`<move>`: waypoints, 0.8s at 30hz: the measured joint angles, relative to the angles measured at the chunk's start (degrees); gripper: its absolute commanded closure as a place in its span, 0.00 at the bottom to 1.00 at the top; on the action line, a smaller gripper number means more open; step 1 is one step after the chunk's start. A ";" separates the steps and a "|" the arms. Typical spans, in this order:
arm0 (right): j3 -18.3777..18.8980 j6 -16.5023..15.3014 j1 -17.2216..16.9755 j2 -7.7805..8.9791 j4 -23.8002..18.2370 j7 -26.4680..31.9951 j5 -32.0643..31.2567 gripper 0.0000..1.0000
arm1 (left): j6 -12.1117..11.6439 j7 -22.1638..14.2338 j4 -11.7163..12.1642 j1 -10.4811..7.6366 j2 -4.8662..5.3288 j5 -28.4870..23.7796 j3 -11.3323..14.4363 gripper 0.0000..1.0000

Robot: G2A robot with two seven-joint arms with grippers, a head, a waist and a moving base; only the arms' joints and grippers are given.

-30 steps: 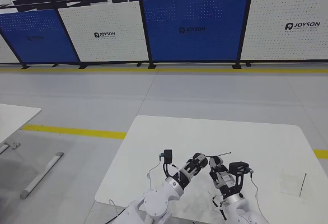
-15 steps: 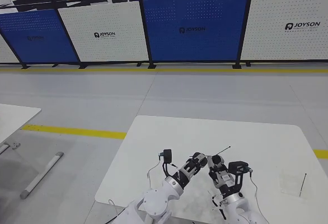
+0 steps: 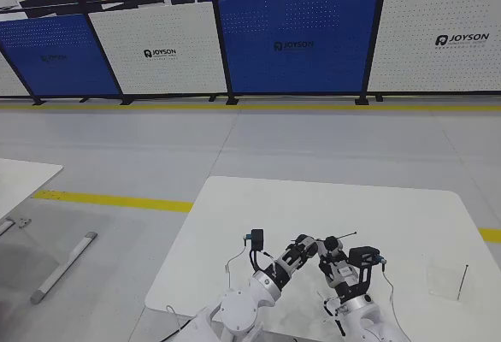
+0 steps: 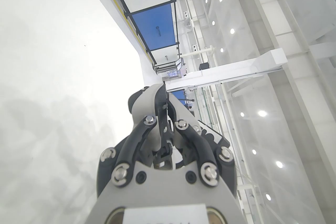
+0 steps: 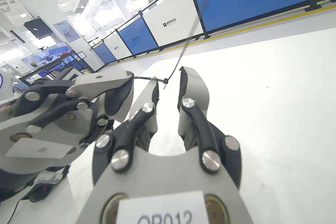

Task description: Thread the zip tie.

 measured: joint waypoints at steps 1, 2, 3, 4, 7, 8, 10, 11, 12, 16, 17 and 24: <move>0.00 -0.01 -0.01 0.00 -0.02 -0.01 0.00 0.92 | 0.01 0.00 0.00 0.01 -0.01 0.05 0.00 1.00; 0.01 -0.01 -0.02 0.00 -0.03 -0.06 0.01 0.98 | 0.02 -0.01 0.00 0.03 -0.02 0.09 0.00 1.00; 0.02 0.00 -0.03 -0.01 -0.04 -0.09 0.03 1.00 | 0.02 -0.02 -0.01 0.04 -0.02 0.12 0.00 1.00; 0.02 0.02 -0.04 -0.01 -0.04 -0.12 0.06 1.00 | 0.03 -0.04 -0.01 0.04 -0.03 0.15 -0.01 1.00; 0.02 0.17 -0.06 -0.03 -0.04 -0.20 0.13 1.00 | 0.02 -0.06 -0.02 0.07 -0.05 0.24 -0.05 1.00; 0.02 0.21 -0.05 -0.04 -0.02 -0.21 0.16 1.00 | -0.01 -0.03 -0.03 0.10 -0.06 0.23 -0.08 1.00; 0.02 0.25 -0.03 -0.05 0.03 -0.21 0.20 1.00 | -0.06 0.02 -0.03 0.12 -0.08 0.16 -0.11 1.00; 0.01 0.26 0.01 -0.06 0.08 -0.18 0.21 1.00 | -0.12 0.03 -0.02 0.13 -0.09 0.08 -0.14 1.00; -0.02 0.26 0.05 -0.07 0.13 -0.14 0.21 1.00 | -0.20 0.03 -0.02 0.15 -0.10 -0.02 -0.17 1.00; -0.30 0.29 0.36 -0.13 0.46 0.23 0.07 1.00 | -1.07 -0.42 -0.18 0.38 -0.10 -0.54 -0.40 1.00; -0.41 0.32 0.49 -0.15 0.58 0.34 0.03 1.00 | -1.44 -0.70 -0.27 0.49 -0.07 -0.54 -0.47 1.00; -0.70 0.24 0.89 -0.24 0.99 0.50 -0.06 1.00 | -4.16 -2.09 -0.59 1.15 0.09 0.02 -0.71 1.00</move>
